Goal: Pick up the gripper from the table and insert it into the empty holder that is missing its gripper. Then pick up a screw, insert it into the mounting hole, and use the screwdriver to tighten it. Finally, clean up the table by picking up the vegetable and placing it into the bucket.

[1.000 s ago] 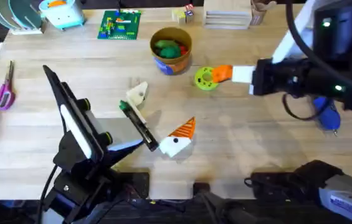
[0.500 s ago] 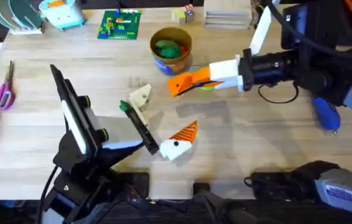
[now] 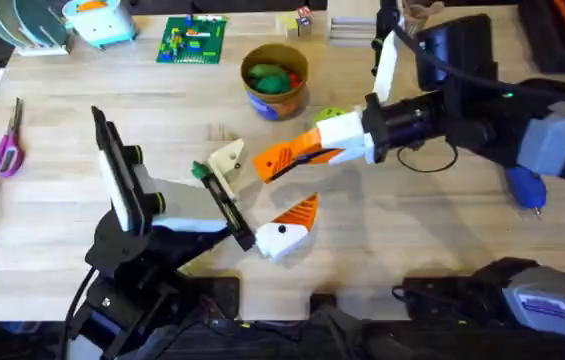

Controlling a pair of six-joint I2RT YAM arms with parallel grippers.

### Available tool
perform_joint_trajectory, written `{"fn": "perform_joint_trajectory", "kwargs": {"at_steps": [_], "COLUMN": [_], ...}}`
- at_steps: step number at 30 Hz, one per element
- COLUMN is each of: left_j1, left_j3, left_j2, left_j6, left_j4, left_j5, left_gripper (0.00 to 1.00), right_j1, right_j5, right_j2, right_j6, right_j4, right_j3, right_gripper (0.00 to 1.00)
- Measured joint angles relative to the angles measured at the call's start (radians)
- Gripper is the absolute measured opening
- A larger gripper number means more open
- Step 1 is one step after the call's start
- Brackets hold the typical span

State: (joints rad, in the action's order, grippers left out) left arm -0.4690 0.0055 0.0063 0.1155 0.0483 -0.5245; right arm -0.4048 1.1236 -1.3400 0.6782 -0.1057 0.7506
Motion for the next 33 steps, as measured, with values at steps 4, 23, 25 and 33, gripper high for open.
{"fn": "perform_joint_trajectory", "kwargs": {"at_steps": [4, 23, 25, 33], "left_j1": [0.0, 0.007, 0.006, 0.002], "left_j3": [0.0, 0.0, 0.0, 0.0], "left_j2": [0.0, 0.002, 0.005, 0.009], "left_j6": [0.01, 0.05, 0.054, 0.065], "left_j4": [0.0, 0.004, 0.005, 0.004], "left_j5": [-0.003, 0.054, 0.05, 0.023], "left_gripper": [0.993, 0.993, 0.993, 0.993], "right_j1": [-0.013, -0.056, -0.059, -0.118], "right_j5": [0.008, 0.082, 0.093, 0.043], "right_j2": [-0.044, -0.242, -0.267, -0.299], "right_j6": [0.02, 0.253, 0.285, 0.385], "right_j4": [0.071, 0.421, 0.453, 0.554], "right_j3": [0.0, 0.0, 0.0, 0.004], "right_gripper": [0.01, 0.008, 0.008, 0.007]}}
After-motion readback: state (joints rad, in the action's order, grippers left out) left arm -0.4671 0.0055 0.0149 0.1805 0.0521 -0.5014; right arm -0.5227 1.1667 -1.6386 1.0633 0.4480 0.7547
